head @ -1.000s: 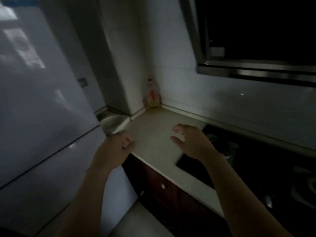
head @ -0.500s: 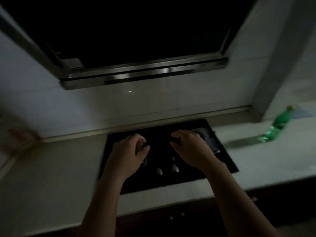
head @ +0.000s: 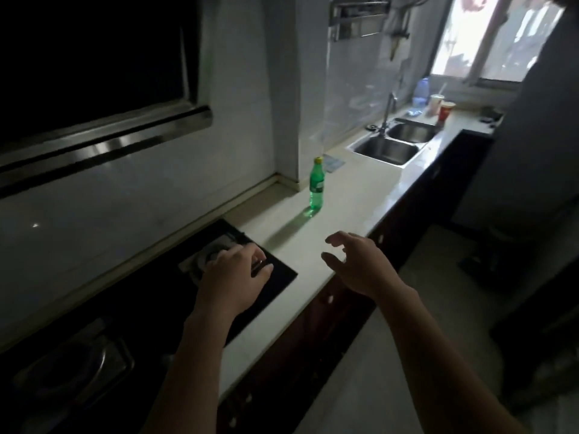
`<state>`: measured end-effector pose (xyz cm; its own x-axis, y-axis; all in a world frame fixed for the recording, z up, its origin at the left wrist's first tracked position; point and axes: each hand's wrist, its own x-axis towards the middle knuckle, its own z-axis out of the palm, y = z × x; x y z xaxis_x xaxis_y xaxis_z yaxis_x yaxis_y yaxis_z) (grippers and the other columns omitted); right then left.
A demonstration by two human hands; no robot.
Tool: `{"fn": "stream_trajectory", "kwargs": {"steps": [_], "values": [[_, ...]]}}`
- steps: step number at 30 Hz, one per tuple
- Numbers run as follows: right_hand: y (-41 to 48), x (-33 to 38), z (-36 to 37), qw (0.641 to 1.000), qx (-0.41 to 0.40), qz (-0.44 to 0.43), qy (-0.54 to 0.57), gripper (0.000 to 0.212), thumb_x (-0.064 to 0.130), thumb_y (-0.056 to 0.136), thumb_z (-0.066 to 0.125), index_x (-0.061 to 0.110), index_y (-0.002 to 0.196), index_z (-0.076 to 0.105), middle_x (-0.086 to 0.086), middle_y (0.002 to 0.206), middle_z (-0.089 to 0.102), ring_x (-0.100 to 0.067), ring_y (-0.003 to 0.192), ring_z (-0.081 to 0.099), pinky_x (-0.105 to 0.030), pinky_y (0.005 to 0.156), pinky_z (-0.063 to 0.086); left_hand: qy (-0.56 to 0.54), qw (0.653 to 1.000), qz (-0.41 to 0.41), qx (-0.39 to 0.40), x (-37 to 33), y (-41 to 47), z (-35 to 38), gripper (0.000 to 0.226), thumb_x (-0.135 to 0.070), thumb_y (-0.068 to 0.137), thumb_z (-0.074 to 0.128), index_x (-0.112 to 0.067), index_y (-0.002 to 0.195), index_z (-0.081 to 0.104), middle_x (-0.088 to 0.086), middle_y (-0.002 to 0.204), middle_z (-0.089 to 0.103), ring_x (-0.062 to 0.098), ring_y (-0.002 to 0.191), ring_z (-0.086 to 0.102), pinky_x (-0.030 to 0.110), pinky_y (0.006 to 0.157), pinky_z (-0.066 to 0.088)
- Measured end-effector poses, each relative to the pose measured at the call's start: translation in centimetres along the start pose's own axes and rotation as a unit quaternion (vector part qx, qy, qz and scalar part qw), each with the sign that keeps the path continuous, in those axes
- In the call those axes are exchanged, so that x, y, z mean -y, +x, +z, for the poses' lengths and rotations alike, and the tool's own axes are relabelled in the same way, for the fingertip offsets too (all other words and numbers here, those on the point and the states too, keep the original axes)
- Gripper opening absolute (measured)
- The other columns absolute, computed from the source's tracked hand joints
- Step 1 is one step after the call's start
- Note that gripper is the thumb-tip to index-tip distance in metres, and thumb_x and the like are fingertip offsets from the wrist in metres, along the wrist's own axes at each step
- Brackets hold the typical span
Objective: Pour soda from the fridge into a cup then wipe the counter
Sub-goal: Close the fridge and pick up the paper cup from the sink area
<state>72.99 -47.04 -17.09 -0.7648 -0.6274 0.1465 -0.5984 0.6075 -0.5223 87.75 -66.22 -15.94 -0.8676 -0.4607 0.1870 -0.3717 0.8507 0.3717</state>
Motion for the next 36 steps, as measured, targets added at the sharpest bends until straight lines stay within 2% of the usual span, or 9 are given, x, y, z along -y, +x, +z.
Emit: {"fn": "stream_trajectory", "kwargs": {"steps": [5,8,12,17,22,27,32,36], "values": [[1.1,-6.4,-3.2,0.999,-0.02,0.03,0.011,0.039,0.041,0.092,0.062,0.022,0.126,0.06,0.003,0.123,0.065,-0.019,0.112,0.06,-0.035,0.092,0.05,0.0,0.998,0.04,0.039,-5.9,4.6,3.0,0.023,-0.047,0.09,0.058,-0.03,0.105,0.059,-0.006,0.109,0.057,0.017,0.103,0.053,0.037,0.083,0.05],[2.0,-10.2,-5.5,0.998,-0.039,0.045,0.03,0.037,0.04,0.092,0.063,0.022,0.125,0.061,0.001,0.121,0.065,-0.018,0.106,0.062,-0.036,0.089,0.053,-0.005,0.997,0.067,0.04,-9.9,7.3,4.9,0.024,-0.048,0.09,0.058,-0.031,0.106,0.059,-0.006,0.11,0.059,0.017,0.1,0.056,0.042,0.086,0.051],[2.7,-15.3,-8.2,0.995,-0.06,0.064,0.038,0.035,0.038,0.092,0.064,0.021,0.123,0.062,0.001,0.116,0.066,-0.018,0.105,0.062,-0.031,0.084,0.051,0.01,0.996,0.083,0.042,-14.9,11.0,7.3,0.026,-0.048,0.09,0.058,-0.029,0.108,0.06,-0.005,0.112,0.06,0.019,0.102,0.056,0.041,0.09,0.048],[4.1,-20.4,-10.9,0.992,-0.082,0.084,0.043,0.036,0.038,0.092,0.065,0.021,0.123,0.062,0.002,0.119,0.066,-0.016,0.103,0.063,-0.034,0.084,0.054,-0.001,0.993,0.103,0.051,-19.8,14.7,10.1,0.026,-0.049,0.089,0.058,-0.03,0.107,0.061,-0.006,0.111,0.061,0.018,0.104,0.055,0.042,0.092,0.047],[6.9,-23.4,-10.9,0.99,-0.071,0.104,0.062,0.043,0.043,0.093,0.063,0.02,0.128,0.058,0.002,0.123,0.064,-0.016,0.105,0.062,-0.034,0.086,0.054,0.009,0.992,0.11,0.058,-21.5,18.1,12.3,0.028,-0.049,0.09,0.057,-0.031,0.111,0.061,-0.01,0.111,0.061,0.015,0.106,0.054,0.037,0.092,0.044],[11.7,-25.9,-11.3,0.991,-0.069,0.108,0.035,0.044,0.042,0.093,0.063,0.019,0.13,0.056,0.002,0.124,0.064,-0.016,0.108,0.061,-0.032,0.088,0.052,0.034,0.993,0.092,0.067,-21.0,23.3,14.6,0.03,-0.053,0.089,0.055,-0.032,0.11,0.06,-0.009,0.11,0.062,0.018,0.103,0.056,0.038,0.089,0.045],[17.6,-29.0,-13.0,0.989,-0.072,0.132,-0.007,0.041,0.04,0.092,0.064,0.019,0.127,0.059,0.002,0.126,0.064,-0.016,0.112,0.061,-0.027,0.087,0.049,-0.026,0.981,0.108,0.158,-22.0,30.9,17.9,0.033,-0.054,0.088,0.058,-0.032,0.113,0.059,-0.01,0.112,0.061,0.012,0.103,0.057,0.034,0.086,0.048],[21.8,-31.3,-15.2,0.983,-0.091,0.156,-0.02,0.039,0.039,0.091,0.066,0.018,0.123,0.061,0.0,0.122,0.065,-0.016,0.109,0.062,-0.026,0.086,0.049,-0.047,0.974,0.154,0.16,-24.3,37.0,19.9,0.035,-0.056,0.087,0.058,-0.032,0.114,0.06,-0.01,0.111,0.063,0.013,0.103,0.058,0.04,0.09,0.05]]}}
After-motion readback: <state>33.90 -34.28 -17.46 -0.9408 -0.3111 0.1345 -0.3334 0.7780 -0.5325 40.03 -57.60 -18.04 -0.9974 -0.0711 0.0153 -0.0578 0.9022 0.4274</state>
